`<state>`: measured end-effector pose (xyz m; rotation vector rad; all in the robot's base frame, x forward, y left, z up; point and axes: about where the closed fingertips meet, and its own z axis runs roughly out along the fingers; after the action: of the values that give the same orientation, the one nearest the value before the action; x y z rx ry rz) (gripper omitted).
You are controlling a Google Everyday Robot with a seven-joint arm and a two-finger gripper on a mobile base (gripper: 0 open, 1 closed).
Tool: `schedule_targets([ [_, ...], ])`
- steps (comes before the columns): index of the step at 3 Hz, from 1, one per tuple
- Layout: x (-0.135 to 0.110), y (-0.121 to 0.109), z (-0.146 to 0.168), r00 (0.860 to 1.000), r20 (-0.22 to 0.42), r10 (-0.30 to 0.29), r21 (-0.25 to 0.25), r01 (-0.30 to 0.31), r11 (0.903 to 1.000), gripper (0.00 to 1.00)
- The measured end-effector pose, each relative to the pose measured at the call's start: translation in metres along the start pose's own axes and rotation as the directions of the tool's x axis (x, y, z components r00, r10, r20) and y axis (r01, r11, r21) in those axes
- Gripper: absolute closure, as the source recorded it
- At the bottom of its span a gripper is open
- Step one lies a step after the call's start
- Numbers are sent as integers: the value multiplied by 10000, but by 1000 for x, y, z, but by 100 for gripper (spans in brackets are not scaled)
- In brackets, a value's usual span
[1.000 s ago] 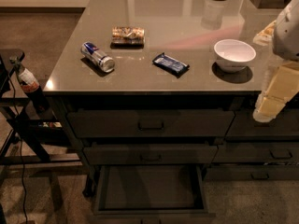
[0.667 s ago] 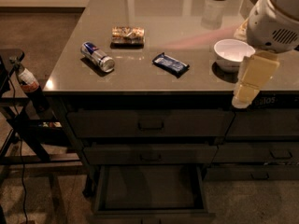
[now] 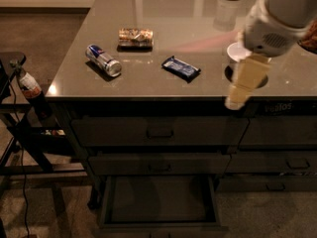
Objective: Place rxbar blueberry into bottom drawer
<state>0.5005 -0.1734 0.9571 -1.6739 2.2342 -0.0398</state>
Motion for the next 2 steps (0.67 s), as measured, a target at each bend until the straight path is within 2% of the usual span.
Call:
schedule_targets([
  [2, -41, -47, 42, 9943, 341, 1010, -597, -989, 9933, 0],
])
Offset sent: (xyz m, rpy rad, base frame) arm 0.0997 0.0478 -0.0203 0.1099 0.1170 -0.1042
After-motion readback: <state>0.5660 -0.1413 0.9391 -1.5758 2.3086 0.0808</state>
